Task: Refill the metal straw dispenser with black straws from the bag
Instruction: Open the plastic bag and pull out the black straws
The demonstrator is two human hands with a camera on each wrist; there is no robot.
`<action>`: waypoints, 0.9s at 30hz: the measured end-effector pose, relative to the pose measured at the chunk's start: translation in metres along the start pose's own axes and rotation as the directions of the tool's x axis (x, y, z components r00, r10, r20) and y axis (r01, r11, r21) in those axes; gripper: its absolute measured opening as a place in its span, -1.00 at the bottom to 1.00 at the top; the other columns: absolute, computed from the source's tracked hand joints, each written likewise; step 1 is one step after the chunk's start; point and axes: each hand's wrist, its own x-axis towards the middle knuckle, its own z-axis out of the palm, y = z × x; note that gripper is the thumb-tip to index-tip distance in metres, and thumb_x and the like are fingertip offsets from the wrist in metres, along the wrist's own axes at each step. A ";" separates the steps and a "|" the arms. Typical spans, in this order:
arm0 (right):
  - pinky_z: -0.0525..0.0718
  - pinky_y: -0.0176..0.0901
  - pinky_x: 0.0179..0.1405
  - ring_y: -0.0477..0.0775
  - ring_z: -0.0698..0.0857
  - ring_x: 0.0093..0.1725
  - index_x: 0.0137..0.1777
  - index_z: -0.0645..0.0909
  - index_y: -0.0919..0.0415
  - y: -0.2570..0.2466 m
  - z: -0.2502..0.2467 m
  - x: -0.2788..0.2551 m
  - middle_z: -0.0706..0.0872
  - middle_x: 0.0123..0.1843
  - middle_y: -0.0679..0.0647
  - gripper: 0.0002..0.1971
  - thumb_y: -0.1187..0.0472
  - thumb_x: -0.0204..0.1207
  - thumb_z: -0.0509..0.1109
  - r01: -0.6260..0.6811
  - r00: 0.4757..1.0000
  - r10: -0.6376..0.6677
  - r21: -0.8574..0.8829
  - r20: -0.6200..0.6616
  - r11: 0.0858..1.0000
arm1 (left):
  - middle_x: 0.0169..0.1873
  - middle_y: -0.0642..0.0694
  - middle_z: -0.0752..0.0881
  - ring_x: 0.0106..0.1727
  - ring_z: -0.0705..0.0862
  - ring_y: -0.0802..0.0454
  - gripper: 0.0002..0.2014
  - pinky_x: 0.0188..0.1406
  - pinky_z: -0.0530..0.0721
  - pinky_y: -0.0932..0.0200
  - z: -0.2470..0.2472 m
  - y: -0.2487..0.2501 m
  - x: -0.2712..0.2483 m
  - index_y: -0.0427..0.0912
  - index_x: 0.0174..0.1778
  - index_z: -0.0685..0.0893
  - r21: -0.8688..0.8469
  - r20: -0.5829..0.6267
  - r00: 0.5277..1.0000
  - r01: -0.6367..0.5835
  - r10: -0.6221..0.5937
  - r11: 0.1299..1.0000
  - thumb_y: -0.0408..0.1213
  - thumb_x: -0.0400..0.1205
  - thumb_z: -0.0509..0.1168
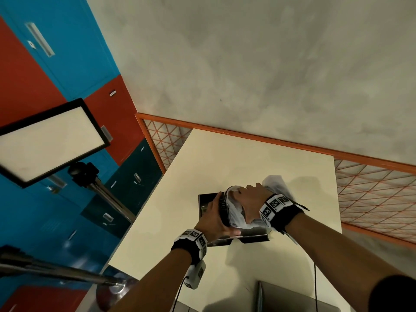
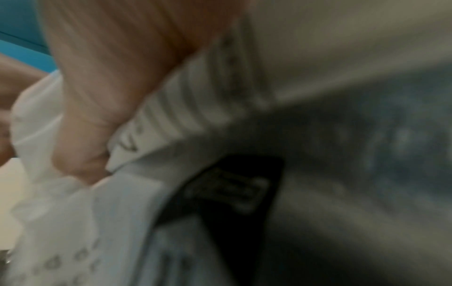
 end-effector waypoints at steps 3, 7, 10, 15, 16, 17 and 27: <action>0.58 0.25 0.18 0.35 0.59 0.26 0.52 0.31 0.14 0.001 -0.002 -0.003 0.57 0.33 0.21 -0.18 -0.10 0.30 0.53 -0.010 0.999 0.006 0.111 0.035 0.994 | 0.71 -0.07 0.18 0.71 0.21 -0.08 0.42 0.64 0.36 -0.13 0.000 0.003 0.000 -0.05 0.79 -0.10 -0.013 -0.041 0.999 0.021 -0.021 1.000 0.09 0.17 0.73; 0.59 0.25 0.18 0.33 0.62 0.22 0.49 0.37 0.17 -0.004 -0.005 -0.010 0.61 0.28 0.20 -0.27 -0.08 0.36 0.50 0.024 1.000 -0.024 0.100 -0.004 0.995 | 0.66 0.01 0.26 0.67 0.32 -0.01 0.43 0.61 0.44 -0.15 0.001 -0.006 0.003 0.12 0.76 -0.02 -0.073 -0.051 0.999 -0.011 0.007 0.997 0.27 0.05 0.69; 0.63 0.17 0.01 0.20 0.71 0.02 0.43 0.29 0.05 -0.009 0.000 -0.010 0.67 0.17 0.06 -0.26 -0.07 0.25 0.45 0.045 0.998 -0.047 -0.038 -0.046 0.998 | 0.60 0.15 0.41 0.60 0.44 0.11 0.24 0.54 0.53 -0.14 -0.003 -0.013 0.008 0.38 0.63 0.13 -0.149 0.018 0.999 -0.047 0.051 0.988 0.23 0.11 0.75; 0.60 0.14 0.05 0.18 0.70 0.07 0.41 0.35 0.00 -0.010 0.007 -0.012 0.63 0.22 0.08 -0.34 -0.13 0.30 0.37 0.040 0.995 -0.044 -0.045 -0.090 0.998 | 0.46 0.22 0.56 0.48 0.56 0.21 0.12 0.48 0.58 0.02 -0.008 -0.008 0.011 0.19 0.61 0.27 -0.285 0.115 0.993 -0.002 0.036 0.959 0.25 0.17 0.71; 0.59 0.12 0.05 0.18 0.70 0.06 0.38 0.39 0.02 -0.011 0.006 -0.013 0.63 0.21 0.09 -0.40 -0.13 0.33 0.36 0.039 0.994 -0.043 -0.042 -0.104 0.998 | 0.43 0.21 0.58 0.46 0.58 0.19 0.11 0.48 0.58 0.01 -0.009 -0.007 0.013 0.16 0.61 0.29 -0.291 0.130 0.991 0.028 0.011 0.956 0.29 0.18 0.69; 0.58 0.10 0.03 0.17 0.70 0.05 0.35 0.43 0.05 -0.011 0.008 -0.014 0.64 0.20 0.10 -0.44 -0.11 0.36 0.35 0.039 0.992 -0.043 -0.040 -0.116 0.998 | 0.40 0.20 0.61 0.44 0.60 0.16 0.10 0.48 0.59 -0.02 -0.009 -0.007 0.016 0.13 0.60 0.32 -0.299 0.140 0.990 0.063 -0.022 0.952 0.33 0.17 0.67; 0.59 0.05 0.27 0.05 0.61 0.21 0.27 0.65 0.02 -0.003 -0.001 -0.052 0.65 0.27 0.00 -0.63 -0.06 0.53 0.32 0.162 0.849 -0.026 0.212 -0.528 0.964 | 0.27 -0.14 0.79 0.33 0.74 -0.16 -0.16 0.45 0.62 -0.25 0.000 -0.014 0.039 -0.10 0.43 0.61 -0.495 0.218 0.960 0.262 -0.173 0.829 0.04 0.27 0.77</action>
